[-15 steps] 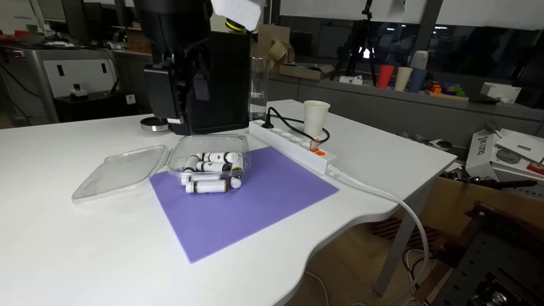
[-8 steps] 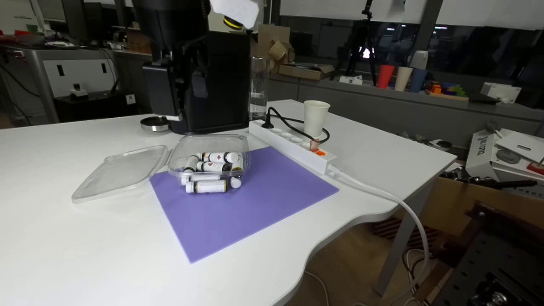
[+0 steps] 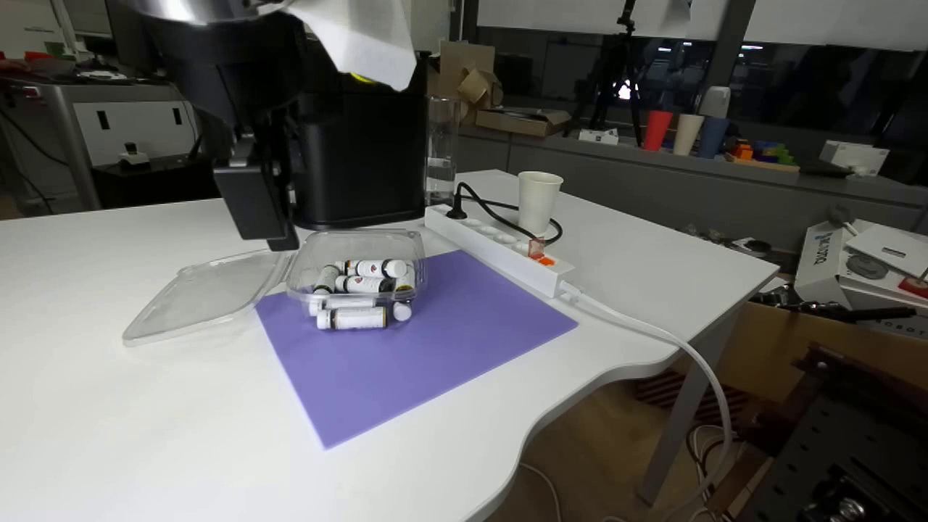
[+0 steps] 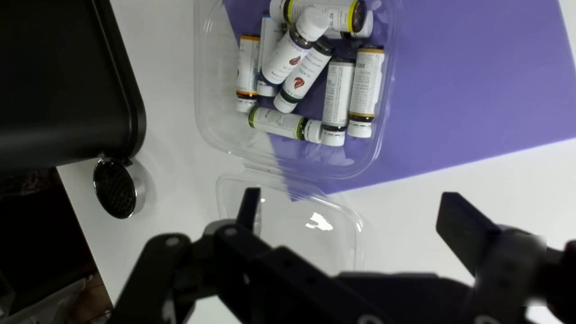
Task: Close the lid of the container
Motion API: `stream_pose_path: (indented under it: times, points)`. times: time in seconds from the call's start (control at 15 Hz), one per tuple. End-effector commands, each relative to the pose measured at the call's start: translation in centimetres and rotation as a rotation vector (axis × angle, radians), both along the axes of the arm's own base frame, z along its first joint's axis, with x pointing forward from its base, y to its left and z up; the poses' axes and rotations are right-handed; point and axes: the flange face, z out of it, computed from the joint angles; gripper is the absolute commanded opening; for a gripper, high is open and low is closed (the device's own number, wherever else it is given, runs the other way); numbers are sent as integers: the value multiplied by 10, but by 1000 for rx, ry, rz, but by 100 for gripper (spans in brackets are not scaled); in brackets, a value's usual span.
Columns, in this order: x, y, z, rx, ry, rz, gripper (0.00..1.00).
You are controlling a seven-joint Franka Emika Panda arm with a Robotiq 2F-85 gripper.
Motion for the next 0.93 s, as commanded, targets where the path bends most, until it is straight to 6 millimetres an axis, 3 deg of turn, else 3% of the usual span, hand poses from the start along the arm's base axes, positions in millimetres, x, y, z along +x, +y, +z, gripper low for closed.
stream_pose_path:
  times: [0.0, 0.13, 0.2, 0.4, 0.87]
  points:
    - [-2, 23, -16, -3, -51, 37, 100]
    - [4, 29, -23, -31, -115, 41, 100]
    - [-8, 24, -19, -20, -58, 59, 100]
    - [-1, 29, -25, -30, -81, 58, 100]
    - [13, 36, -79, -88, -70, 101, 100]
